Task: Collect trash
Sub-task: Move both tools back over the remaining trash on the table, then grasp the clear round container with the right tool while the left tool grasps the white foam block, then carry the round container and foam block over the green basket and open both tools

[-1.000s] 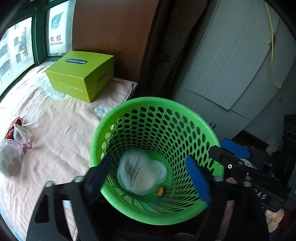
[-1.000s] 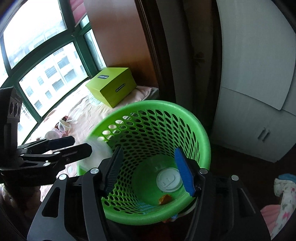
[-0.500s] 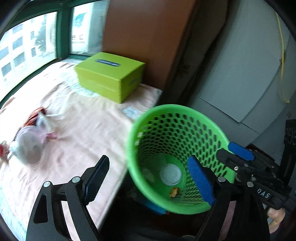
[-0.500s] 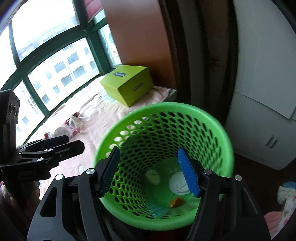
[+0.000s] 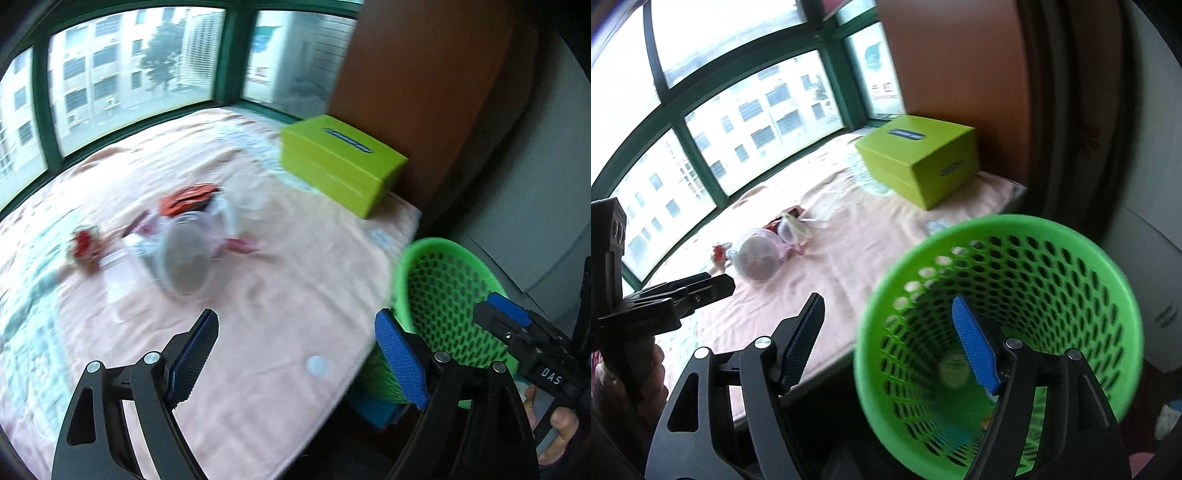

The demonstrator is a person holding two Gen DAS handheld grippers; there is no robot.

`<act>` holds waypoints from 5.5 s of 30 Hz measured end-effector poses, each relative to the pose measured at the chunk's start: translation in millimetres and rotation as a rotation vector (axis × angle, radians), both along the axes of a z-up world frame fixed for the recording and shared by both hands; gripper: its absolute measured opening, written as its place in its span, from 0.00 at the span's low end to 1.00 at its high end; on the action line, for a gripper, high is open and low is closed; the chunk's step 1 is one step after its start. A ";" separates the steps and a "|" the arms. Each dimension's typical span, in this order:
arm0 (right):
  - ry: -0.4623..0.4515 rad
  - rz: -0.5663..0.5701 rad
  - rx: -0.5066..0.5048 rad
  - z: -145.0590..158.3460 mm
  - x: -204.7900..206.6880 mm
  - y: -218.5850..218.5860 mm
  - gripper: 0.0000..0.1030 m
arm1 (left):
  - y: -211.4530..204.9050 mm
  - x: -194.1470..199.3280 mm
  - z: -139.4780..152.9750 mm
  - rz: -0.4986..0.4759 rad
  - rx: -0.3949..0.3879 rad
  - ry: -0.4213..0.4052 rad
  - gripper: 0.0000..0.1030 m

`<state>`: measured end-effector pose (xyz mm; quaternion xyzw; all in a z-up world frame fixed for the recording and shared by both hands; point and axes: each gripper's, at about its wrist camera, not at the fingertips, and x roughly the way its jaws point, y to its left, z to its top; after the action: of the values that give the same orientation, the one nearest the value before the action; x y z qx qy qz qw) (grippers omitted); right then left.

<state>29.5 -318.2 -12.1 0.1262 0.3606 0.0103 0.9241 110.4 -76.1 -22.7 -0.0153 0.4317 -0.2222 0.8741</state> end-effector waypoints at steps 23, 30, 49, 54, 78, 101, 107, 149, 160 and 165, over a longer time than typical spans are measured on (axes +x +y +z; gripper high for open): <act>0.071 0.319 0.145 -27.1 102.3 113.6 0.81 | 128.9 19.1 2.8 0.304 -0.039 -0.006 0.81; 0.105 0.372 0.160 -41.4 137.6 138.2 0.86 | 150.6 26.5 -9.9 0.346 -0.046 0.026 0.81; 0.220 0.348 0.408 -94.8 205.5 141.5 0.95 | 177.8 50.5 -46.1 0.391 -0.070 0.111 0.81; 0.215 0.341 0.439 -99.4 212.6 137.7 0.95 | 179.5 53.5 -49.6 0.391 -0.073 0.118 0.81; 0.169 0.339 0.367 -82.7 195.5 136.9 0.90 | 169.1 64.7 -54.0 0.376 -0.089 0.132 0.81; 0.023 0.170 0.273 -17.9 112.2 47.0 0.90 | 65.8 124.2 -58.3 0.218 -0.001 0.140 0.61; 0.012 0.123 0.263 -14.6 94.1 25.6 0.91 | 60.7 133.9 -70.7 0.245 0.025 0.171 0.43; -0.018 -0.133 0.222 -17.4 -48.9 -78.9 0.93 | -71.0 2.1 25.5 -0.153 -0.154 0.049 0.36; -0.078 -0.206 0.201 -2.4 -80.3 -100.9 0.93 | -128.3 -24.3 20.3 -0.297 -0.130 0.066 0.36; -0.093 -0.234 0.208 -2.5 -89.9 -110.5 0.93 | -147.1 -33.6 14.0 -0.343 -0.119 0.084 0.36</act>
<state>-60.4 -428.7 -14.6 0.2618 0.2974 -0.0544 0.9166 76.8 -223.1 -8.7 -0.0026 0.4500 -0.3924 0.8022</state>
